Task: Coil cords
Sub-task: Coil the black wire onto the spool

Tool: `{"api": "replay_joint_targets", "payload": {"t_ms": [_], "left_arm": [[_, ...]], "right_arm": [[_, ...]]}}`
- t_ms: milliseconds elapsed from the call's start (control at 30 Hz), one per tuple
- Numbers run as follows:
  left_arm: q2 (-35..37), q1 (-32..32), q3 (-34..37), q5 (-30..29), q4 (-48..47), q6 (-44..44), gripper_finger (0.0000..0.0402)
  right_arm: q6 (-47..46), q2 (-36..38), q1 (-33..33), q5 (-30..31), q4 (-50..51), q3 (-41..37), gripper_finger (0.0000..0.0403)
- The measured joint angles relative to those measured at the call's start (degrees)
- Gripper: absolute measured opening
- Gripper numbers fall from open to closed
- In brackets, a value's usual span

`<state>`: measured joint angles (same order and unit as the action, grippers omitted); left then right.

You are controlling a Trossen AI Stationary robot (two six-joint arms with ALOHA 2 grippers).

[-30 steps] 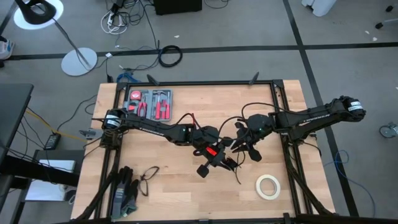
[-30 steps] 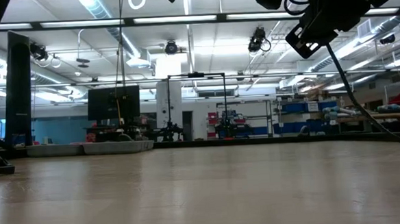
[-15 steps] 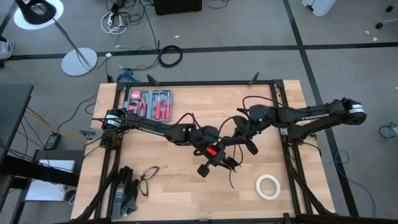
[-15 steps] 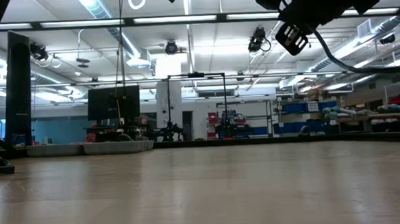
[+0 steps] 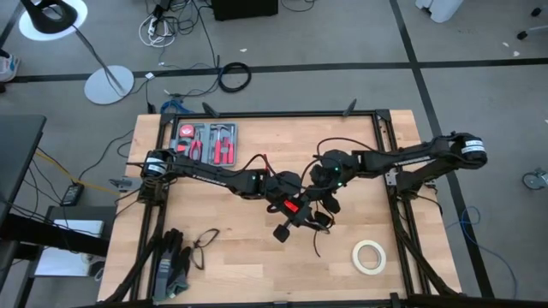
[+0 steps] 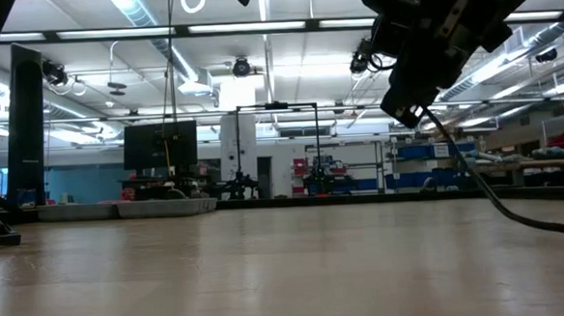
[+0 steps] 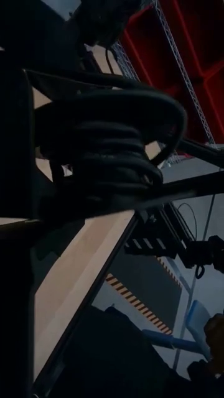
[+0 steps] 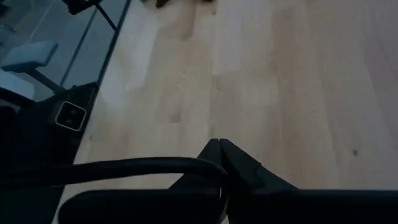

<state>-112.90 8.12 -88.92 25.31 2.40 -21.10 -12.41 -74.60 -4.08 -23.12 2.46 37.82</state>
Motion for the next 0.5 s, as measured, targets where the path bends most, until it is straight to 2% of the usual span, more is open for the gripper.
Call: {"api": "replay_joint_targets", "payload": {"t_ms": [133, 267, 500], "left_arm": [[0.0, 0.05, 0.0, 0.34, -1.03, 0.01, 0.0], [0.0, 0.21, 0.0, 0.28, -4.27, -0.05, 0.0], [0.0, 0.31, -0.04, -0.81, -13.59, 0.35, 0.0]], "right_arm": [[1.57, -0.44, -0.13, -1.12, -1.44, 0.02, 0.0003], [1.86, 2.96, 0.31, 0.19, -0.3, 0.02, 0.0021], [-2.79, 10.57, 3.18, 3.46, 13.0, 0.02, 0.0068]]}}
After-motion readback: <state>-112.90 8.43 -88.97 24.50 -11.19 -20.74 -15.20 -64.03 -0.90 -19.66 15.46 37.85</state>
